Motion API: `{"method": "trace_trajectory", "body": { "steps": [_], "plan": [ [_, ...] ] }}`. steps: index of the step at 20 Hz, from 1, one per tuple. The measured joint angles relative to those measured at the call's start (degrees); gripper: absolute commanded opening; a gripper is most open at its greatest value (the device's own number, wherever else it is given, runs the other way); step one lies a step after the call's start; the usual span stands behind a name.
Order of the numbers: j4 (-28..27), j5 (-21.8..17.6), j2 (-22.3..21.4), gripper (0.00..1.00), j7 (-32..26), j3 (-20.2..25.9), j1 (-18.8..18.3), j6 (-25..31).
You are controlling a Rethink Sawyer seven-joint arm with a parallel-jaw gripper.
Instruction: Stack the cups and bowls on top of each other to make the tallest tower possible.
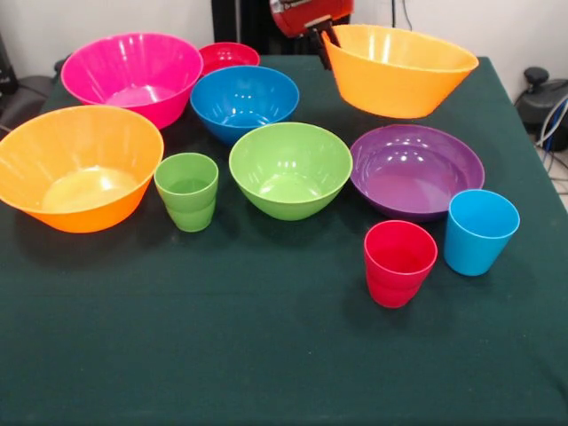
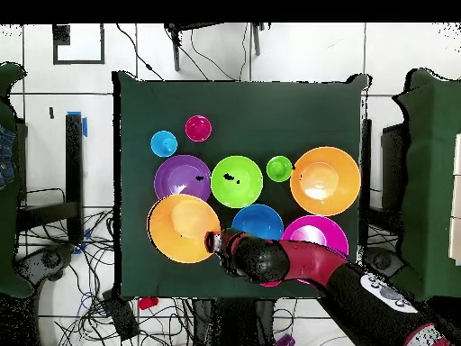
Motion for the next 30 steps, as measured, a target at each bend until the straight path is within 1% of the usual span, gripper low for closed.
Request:
{"method": "trace_trajectory", "body": {
  "steps": [1, 3, 5, 6, 9, 10, 13, 17, 22, 26, 30],
  "plan": [
    [-0.02, -0.01, 0.55, 0.00, 0.00, 1.91, -1.07, 1.24],
    [-0.07, -0.02, 0.75, 0.00, 0.00, 2.87, -1.51, 2.08],
    [-0.24, -0.02, 0.89, 0.00, 0.00, 4.79, -2.15, 4.03],
    [-0.64, -0.02, 0.88, 0.00, 0.00, 6.43, -2.51, 6.17],
    [-1.42, -0.04, 0.88, 0.00, 0.00, 7.76, -2.55, 8.81],
    [-2.21, -0.07, 0.89, 0.00, 0.00, 8.30, -2.47, 10.72],
    [-3.54, -0.10, 0.89, 0.00, 0.00, 8.65, -2.36, 13.33],
    [-6.92, -0.12, 0.91, 0.00, 0.00, 8.83, -2.49, 17.51],
    [-10.07, -0.19, 0.91, 0.00, 0.00, 8.82, -2.78, 20.02],
    [-13.91, -1.33, 0.94, 0.00, 0.00, 8.82, -2.85, 23.17],
    [-16.60, -2.46, 0.95, 0.00, 0.00, 8.82, -3.04, 25.32]
  ]
}}
